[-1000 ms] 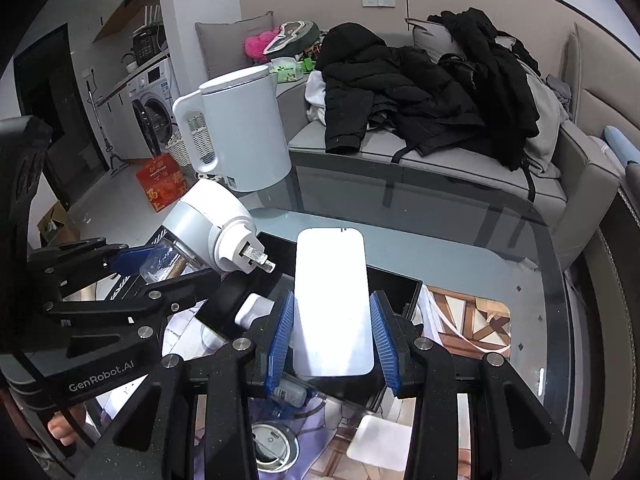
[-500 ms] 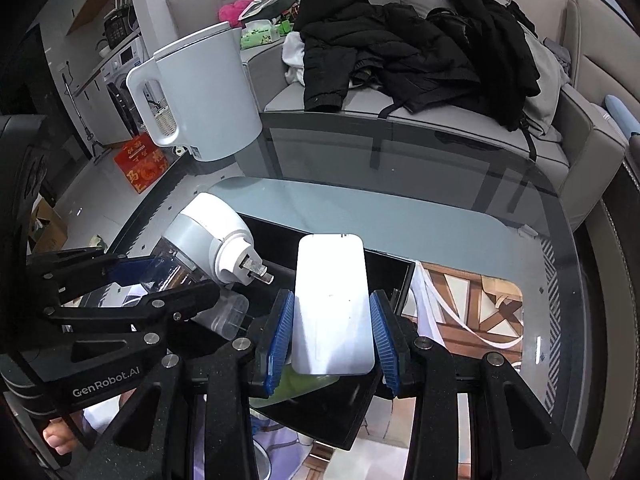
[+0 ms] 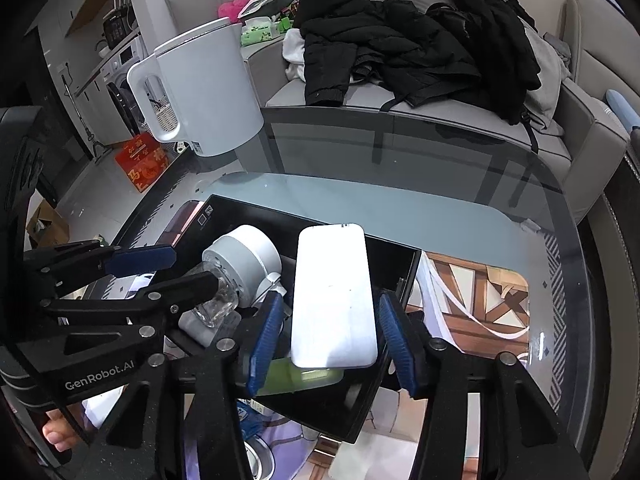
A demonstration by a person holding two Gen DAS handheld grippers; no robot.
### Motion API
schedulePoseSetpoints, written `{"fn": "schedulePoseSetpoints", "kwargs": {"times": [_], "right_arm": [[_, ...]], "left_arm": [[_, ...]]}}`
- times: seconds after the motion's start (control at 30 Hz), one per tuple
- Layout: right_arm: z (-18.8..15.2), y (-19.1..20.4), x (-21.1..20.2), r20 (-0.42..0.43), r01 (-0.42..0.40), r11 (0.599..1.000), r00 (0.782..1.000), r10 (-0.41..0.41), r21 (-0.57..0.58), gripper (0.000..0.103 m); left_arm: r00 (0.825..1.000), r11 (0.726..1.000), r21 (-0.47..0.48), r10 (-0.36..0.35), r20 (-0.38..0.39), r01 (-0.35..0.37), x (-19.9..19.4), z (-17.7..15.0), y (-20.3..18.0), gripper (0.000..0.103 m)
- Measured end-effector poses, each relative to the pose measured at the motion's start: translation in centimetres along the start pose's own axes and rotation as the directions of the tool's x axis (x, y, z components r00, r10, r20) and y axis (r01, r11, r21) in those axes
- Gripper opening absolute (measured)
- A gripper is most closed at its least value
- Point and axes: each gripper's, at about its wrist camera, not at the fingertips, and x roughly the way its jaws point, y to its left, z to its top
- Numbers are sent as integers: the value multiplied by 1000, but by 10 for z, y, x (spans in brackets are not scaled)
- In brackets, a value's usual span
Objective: Organize rigid objects
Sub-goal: 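Lower the diffuser and power bank into the box and open both tools, then grasp the round grey-white ring lid with the left tool while the right tool reaches toward the white plug adapter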
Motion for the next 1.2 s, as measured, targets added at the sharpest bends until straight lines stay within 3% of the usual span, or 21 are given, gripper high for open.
{"fn": "schedulePoseSetpoints", "kwargs": {"times": [0.4,0.83,1.2], "right_arm": [[-3,12,-14,26,-134,991,991,134,-22,57],[-22,18,-77,111,-103,991,988,112,-85,57],[-54,-8,-97,83,-61,992,994,71,-112,57]], "left_arm": [[998,1000,-1,1,62,-1,-28,-6,6,54],[992,997,79,-37,120,28,-67,-28,-13,61],[997,982,172,-80,22,75,-59,-68,-44,62]]}}
